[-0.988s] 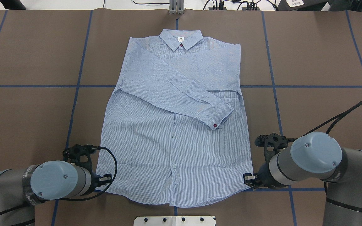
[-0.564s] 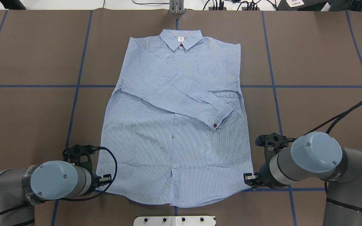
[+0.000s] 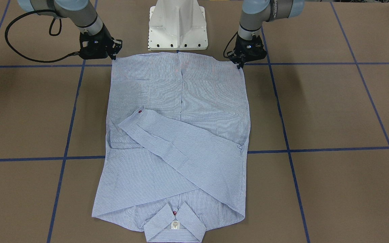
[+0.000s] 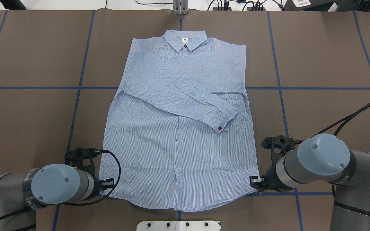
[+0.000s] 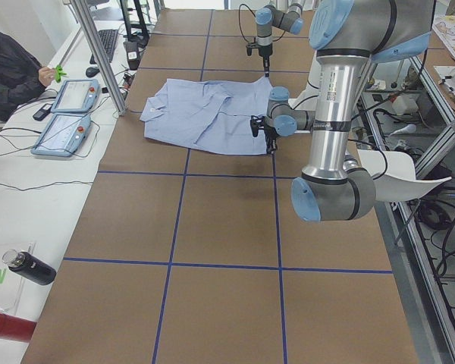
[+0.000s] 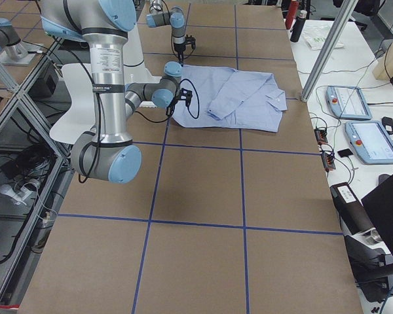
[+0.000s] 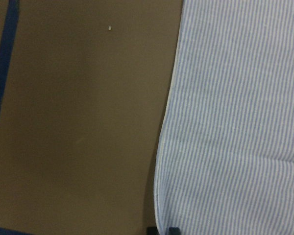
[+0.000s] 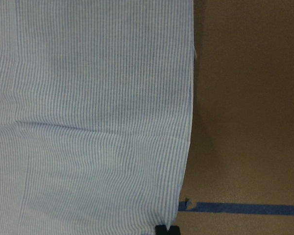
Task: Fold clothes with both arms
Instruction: 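Hold the hem corners closed in both grippers, pinching the fabric, then lift the hem with both grippers and carry it toward the collar, then lay the hem down near the collar with both grippers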
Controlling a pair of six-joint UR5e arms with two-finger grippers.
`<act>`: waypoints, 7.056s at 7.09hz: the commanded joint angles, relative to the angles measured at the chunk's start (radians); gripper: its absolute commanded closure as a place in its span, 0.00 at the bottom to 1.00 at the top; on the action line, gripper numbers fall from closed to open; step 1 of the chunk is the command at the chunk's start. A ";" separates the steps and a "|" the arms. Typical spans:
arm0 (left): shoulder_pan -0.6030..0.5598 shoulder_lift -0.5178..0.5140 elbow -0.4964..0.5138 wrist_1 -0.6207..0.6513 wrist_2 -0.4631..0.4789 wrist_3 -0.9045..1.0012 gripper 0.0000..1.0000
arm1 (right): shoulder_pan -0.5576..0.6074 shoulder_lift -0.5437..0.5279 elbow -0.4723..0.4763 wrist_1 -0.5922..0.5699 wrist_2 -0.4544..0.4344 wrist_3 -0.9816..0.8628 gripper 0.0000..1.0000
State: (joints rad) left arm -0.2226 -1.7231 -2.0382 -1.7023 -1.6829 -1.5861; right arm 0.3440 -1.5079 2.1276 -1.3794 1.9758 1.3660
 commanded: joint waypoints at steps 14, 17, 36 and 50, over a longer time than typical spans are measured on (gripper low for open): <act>-0.004 0.014 -0.330 0.290 -0.184 0.003 1.00 | 0.211 0.038 0.063 0.011 0.310 -0.065 1.00; -0.250 -0.108 -0.243 0.291 -0.233 0.176 1.00 | 0.295 0.133 -0.041 0.011 0.311 -0.070 1.00; -0.641 -0.372 0.403 -0.069 -0.313 0.362 1.00 | 0.599 0.540 -0.627 0.186 0.221 -0.067 1.00; -0.685 -0.426 0.573 -0.214 -0.308 0.356 1.00 | 0.624 0.635 -0.819 0.273 0.201 -0.068 1.00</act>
State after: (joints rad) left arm -0.9081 -2.1422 -1.4651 -1.9171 -1.9911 -1.2291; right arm 0.9696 -0.8815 1.3133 -1.1063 2.1767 1.2977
